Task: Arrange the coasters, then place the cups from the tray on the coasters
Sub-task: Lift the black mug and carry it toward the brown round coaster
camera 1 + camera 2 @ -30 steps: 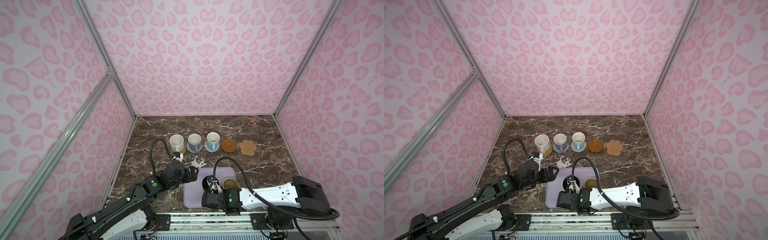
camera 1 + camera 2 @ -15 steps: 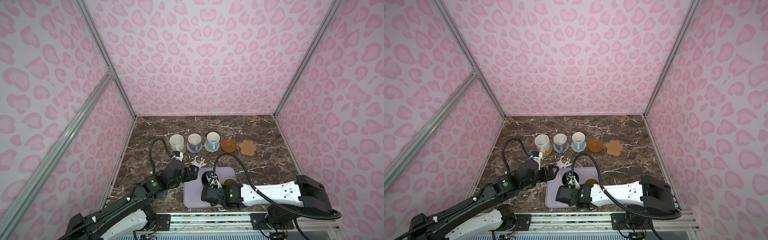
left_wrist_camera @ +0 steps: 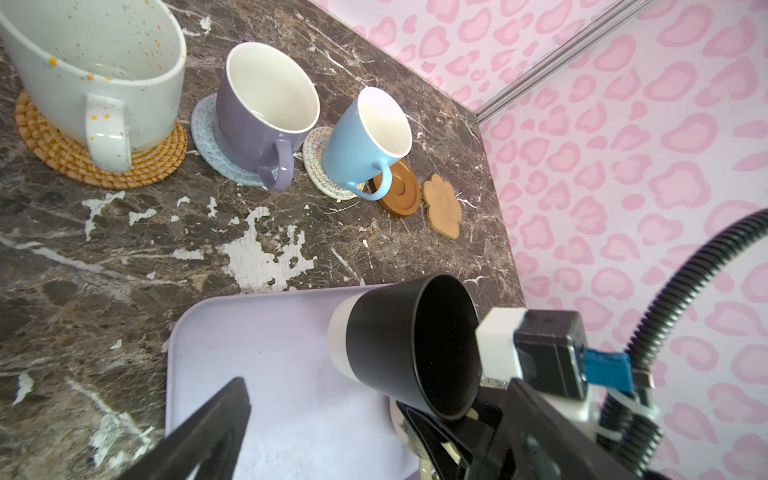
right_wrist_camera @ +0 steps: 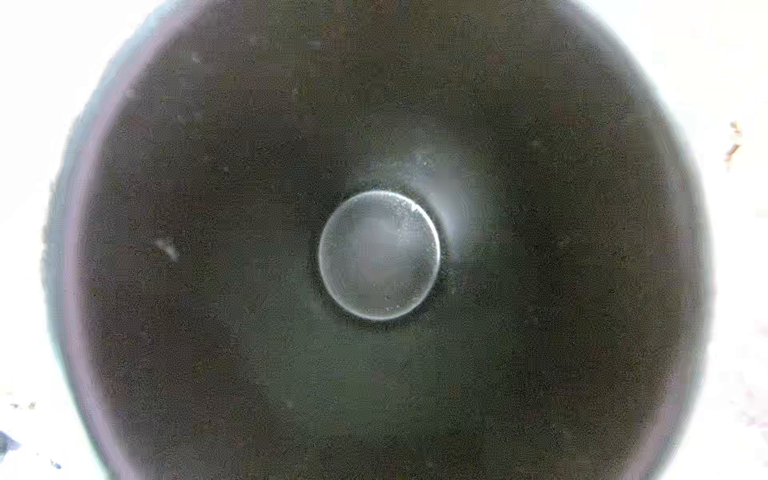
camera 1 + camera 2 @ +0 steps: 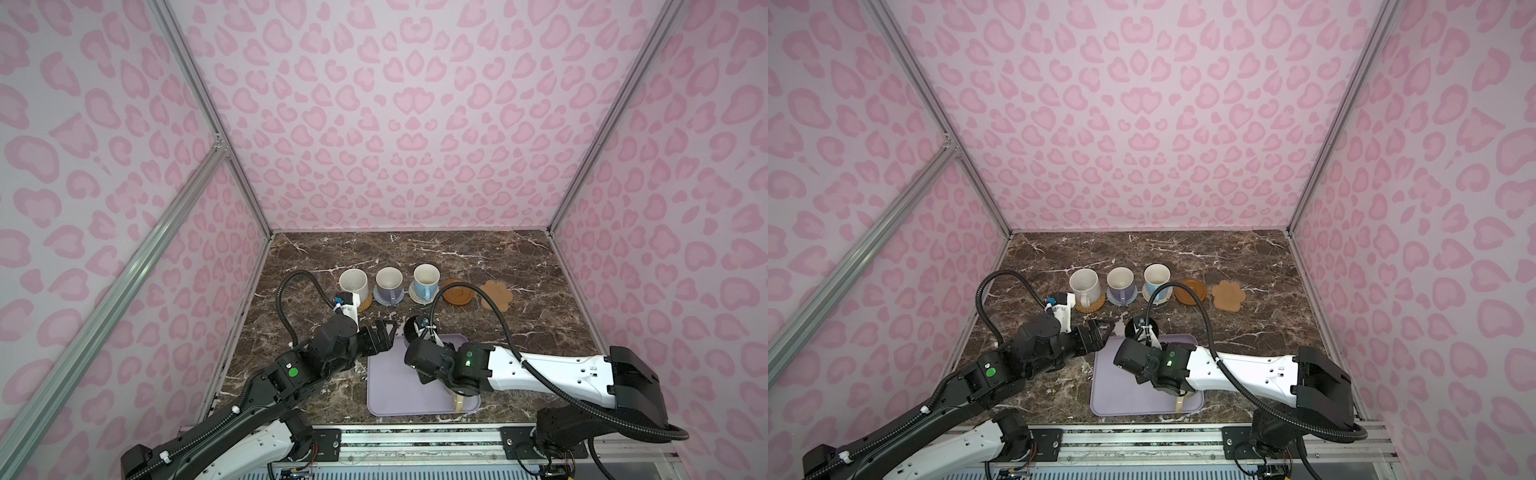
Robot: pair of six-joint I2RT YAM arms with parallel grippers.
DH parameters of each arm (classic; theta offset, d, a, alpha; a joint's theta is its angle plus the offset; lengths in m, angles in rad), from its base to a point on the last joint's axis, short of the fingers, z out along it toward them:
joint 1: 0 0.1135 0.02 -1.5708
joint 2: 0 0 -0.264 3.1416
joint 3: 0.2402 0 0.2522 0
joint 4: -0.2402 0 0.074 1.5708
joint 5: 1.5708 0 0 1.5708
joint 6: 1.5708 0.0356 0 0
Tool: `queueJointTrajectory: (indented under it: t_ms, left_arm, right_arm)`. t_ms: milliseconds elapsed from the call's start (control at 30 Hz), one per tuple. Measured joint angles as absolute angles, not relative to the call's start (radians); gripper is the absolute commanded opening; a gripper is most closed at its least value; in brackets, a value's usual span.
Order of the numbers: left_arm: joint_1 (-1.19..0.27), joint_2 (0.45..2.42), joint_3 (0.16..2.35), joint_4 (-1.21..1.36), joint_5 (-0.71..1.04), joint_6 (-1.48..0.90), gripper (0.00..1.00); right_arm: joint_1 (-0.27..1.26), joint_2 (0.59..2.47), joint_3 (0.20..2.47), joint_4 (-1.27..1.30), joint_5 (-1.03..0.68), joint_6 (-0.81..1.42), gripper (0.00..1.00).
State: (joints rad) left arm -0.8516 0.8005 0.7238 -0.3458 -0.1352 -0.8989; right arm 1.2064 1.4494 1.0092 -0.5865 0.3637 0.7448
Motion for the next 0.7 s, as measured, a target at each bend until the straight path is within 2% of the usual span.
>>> queueJointTrajectory:
  t_ms: [300,700]
  left_arm:
    - [-0.852,0.870,0.818,-0.340,-0.126,-0.856,0.97]
    - [-0.852,1.036,0.951,-0.292,-0.086,-0.817,0.97]
  right_arm:
    - [1.108,1.428,1.049,-0.581,0.358,0.660,0.00]
    - [0.936,1.289,1.028,-0.558,0.340,0.582,0.00]
